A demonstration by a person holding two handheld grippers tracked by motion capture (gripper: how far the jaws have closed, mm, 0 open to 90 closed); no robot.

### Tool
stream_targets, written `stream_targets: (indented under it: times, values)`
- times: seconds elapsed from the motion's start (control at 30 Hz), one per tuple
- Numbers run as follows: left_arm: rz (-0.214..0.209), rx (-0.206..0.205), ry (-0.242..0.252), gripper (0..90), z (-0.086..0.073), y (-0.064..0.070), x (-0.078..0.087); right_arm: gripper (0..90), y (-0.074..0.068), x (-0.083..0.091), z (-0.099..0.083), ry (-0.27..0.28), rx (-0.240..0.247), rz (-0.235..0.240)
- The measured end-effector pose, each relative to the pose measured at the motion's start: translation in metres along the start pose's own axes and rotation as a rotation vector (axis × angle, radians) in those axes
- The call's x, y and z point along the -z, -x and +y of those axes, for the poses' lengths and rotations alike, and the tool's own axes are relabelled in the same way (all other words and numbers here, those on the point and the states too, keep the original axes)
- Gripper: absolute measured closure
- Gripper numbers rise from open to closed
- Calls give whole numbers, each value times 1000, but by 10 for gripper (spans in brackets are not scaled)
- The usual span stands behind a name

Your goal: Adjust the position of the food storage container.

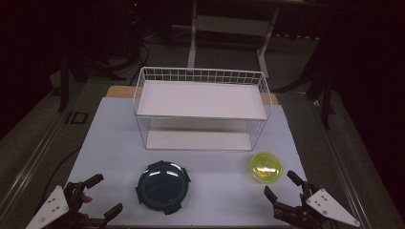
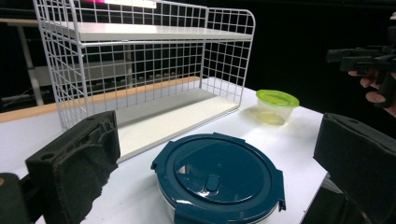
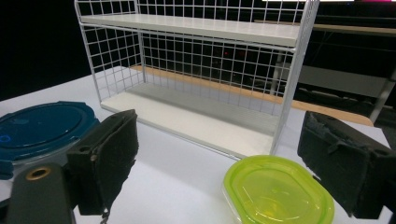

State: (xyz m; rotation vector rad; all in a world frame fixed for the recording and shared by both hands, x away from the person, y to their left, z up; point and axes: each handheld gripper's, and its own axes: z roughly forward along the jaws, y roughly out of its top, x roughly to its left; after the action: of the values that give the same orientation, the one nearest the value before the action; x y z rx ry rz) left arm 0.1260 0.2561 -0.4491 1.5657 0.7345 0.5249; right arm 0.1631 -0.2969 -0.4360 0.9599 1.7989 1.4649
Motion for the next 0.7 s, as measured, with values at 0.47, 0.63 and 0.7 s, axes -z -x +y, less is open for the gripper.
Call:
stream_targets:
  times: [0.47,0.63,0.7]
  values:
    - [-21,-6,17,0,12,-2,7,118,-5,2,8,13,24,13]
    - [-21,-25,-9,2,14,-6,5,118,-6,2,9,14,24,21]
    - [-14,-38,-19,33,15,-7,5,118,-7,2,10,20,23,18]
